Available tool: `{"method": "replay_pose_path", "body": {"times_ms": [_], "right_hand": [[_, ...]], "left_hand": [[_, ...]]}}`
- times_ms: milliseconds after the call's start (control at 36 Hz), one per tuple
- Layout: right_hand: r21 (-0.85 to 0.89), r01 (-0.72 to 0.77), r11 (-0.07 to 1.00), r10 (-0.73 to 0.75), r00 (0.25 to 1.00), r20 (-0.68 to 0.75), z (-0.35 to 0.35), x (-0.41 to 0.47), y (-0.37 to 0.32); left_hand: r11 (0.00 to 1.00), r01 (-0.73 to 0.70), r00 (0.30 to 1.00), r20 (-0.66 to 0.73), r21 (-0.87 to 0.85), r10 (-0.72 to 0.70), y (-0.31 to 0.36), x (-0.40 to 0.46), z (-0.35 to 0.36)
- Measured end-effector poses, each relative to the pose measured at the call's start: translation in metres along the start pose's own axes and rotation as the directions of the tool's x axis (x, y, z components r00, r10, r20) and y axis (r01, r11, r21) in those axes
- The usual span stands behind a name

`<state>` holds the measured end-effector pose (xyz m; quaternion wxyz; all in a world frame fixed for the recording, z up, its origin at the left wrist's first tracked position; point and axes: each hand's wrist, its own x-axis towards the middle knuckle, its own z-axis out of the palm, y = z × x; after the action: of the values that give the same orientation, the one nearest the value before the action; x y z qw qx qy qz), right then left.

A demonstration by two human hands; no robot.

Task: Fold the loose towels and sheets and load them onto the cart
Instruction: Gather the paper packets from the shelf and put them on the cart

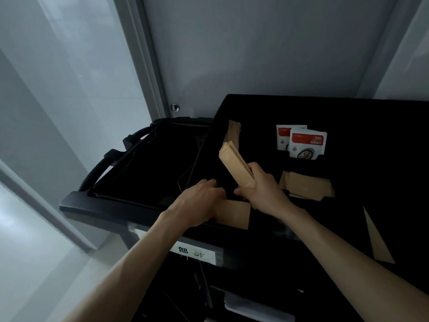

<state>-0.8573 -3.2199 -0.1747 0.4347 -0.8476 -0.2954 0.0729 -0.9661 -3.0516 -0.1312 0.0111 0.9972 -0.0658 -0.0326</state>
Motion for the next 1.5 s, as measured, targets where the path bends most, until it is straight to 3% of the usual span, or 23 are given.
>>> {"method": "replay_pose_path", "body": {"times_ms": [194, 306, 417, 500, 556, 611, 667, 722, 1083, 1417, 1500], "right_hand": [[0.048, -0.042, 0.998, 0.040, 0.998, 0.051, -0.007, 0.000, -0.003], [0.214, -0.086, 0.973, 0.086, 0.996, 0.010, -0.011, -0.002, -0.005], [0.439, -0.116, 0.891, 0.148, 0.988, -0.039, -0.024, -0.006, -0.008], [0.553, -0.122, 0.824, 0.182, 0.982, -0.055, -0.034, -0.009, -0.008], [0.596, -0.114, 0.795, 0.190, 0.979, -0.067, -0.039, -0.010, -0.007], [0.615, -0.089, 0.783, 0.179, 0.980, -0.086, -0.042, -0.012, -0.007], [0.628, -0.065, 0.776, 0.167, 0.980, -0.104, -0.045, -0.014, -0.007], [0.629, -0.059, 0.775, 0.158, 0.982, -0.103, -0.045, -0.015, -0.007], [0.491, -0.136, 0.860, 0.254, 0.950, -0.181, -0.067, -0.028, 0.002], [0.394, -0.103, 0.913, 0.296, 0.833, -0.467, -0.154, -0.094, 0.033], [0.369, -0.141, 0.919, 0.319, 0.814, -0.485, -0.176, -0.115, 0.044]], "left_hand": [[0.997, 0.018, 0.991, 0.137, -0.079, -0.007, -0.004, 0.012, -0.004], [0.993, 0.007, 0.983, 0.184, -0.117, 0.014, -0.010, 0.022, -0.012], [0.971, 0.026, 0.999, -0.015, -0.236, -0.030, -0.012, 0.036, -0.026], [0.915, 0.042, 0.963, -0.229, -0.401, -0.145, -0.006, 0.049, -0.029], [0.788, 0.019, 0.936, -0.267, -0.616, -0.231, 0.004, 0.060, -0.030], [0.567, 0.017, 0.940, -0.181, -0.824, -0.291, 0.014, 0.070, -0.032], [0.345, 0.037, 0.960, -0.063, -0.938, -0.274, 0.022, 0.078, -0.033], [0.249, 0.007, 0.971, -0.053, -0.969, -0.233, 0.026, 0.081, -0.029], [0.162, -0.083, 0.976, -0.113, -0.983, -0.184, 0.034, 0.119, -0.033], [0.104, -0.144, 0.976, -0.124, -0.984, 0.179, 0.144, 0.163, -0.044], [0.102, -0.143, 0.971, -0.120, -0.984, 0.208, 0.174, 0.163, -0.048]]}}
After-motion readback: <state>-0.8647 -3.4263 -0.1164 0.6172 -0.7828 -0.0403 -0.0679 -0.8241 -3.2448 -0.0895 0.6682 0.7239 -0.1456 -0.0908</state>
